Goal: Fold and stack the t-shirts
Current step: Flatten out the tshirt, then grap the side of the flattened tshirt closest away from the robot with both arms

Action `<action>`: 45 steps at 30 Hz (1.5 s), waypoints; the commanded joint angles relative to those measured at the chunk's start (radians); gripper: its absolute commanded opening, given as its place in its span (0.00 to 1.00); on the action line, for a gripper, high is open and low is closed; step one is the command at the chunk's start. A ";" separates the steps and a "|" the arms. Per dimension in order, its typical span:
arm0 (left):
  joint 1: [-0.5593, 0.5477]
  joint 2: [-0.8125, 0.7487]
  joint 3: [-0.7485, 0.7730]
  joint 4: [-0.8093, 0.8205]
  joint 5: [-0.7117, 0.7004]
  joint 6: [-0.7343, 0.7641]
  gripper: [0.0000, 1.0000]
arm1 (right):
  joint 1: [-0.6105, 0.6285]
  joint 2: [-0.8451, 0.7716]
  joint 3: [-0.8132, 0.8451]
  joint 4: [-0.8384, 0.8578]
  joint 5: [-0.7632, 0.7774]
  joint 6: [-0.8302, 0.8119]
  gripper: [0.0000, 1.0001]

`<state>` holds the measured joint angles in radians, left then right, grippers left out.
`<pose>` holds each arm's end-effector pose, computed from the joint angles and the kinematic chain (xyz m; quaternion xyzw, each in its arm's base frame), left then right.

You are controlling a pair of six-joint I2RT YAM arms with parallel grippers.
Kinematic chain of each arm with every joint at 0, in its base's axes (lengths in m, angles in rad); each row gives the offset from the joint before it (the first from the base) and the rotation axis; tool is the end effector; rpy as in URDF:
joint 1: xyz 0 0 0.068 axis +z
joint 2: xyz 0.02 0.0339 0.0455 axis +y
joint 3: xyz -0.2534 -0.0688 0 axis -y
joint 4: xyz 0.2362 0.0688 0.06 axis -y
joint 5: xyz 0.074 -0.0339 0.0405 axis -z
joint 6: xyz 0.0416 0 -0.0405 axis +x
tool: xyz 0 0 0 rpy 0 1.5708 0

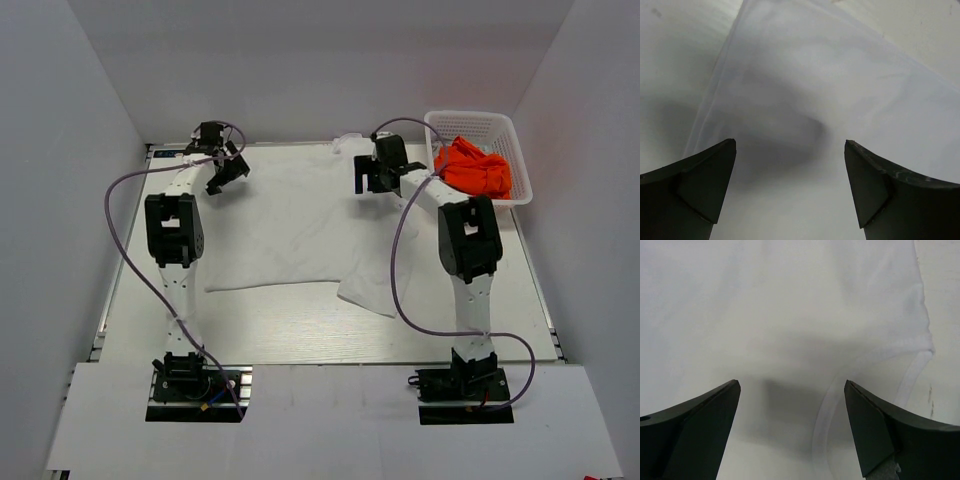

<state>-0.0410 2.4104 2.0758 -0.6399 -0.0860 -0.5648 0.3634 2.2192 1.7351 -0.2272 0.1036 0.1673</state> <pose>0.5160 -0.0176 0.1663 -0.2595 0.9192 -0.0483 0.2924 0.4665 0.1728 0.1833 -0.0674 0.9056 0.0637 0.4139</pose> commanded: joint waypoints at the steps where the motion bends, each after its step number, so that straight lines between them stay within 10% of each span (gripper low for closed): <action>1: 0.001 -0.239 -0.077 -0.020 0.012 0.019 0.99 | 0.009 -0.194 -0.078 0.081 -0.059 -0.031 0.90; 13: -0.019 -1.095 -1.134 -0.043 -0.161 -0.248 0.99 | 0.016 -0.667 -0.666 0.200 -0.126 0.110 0.90; 19: -0.003 -1.316 -1.347 -0.069 -0.170 -0.337 0.99 | 0.016 -0.812 -0.813 0.204 -0.159 0.159 0.90; 28: -0.003 -1.219 -1.418 -0.005 -0.184 -0.426 0.99 | 0.014 -0.915 -0.925 0.108 -0.163 0.179 0.90; 38: 0.006 -1.082 -1.448 0.077 -0.147 -0.435 0.54 | 0.014 -1.003 -0.985 -0.014 -0.108 0.199 0.90; 45: 0.015 -1.041 -1.439 0.121 -0.147 -0.417 0.42 | 0.029 -1.044 -1.006 -0.168 -0.085 0.196 0.90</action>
<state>-0.0319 1.3384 0.6418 -0.5556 -0.2367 -0.9855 0.3828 1.1988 0.7395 -0.2989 0.0086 0.3592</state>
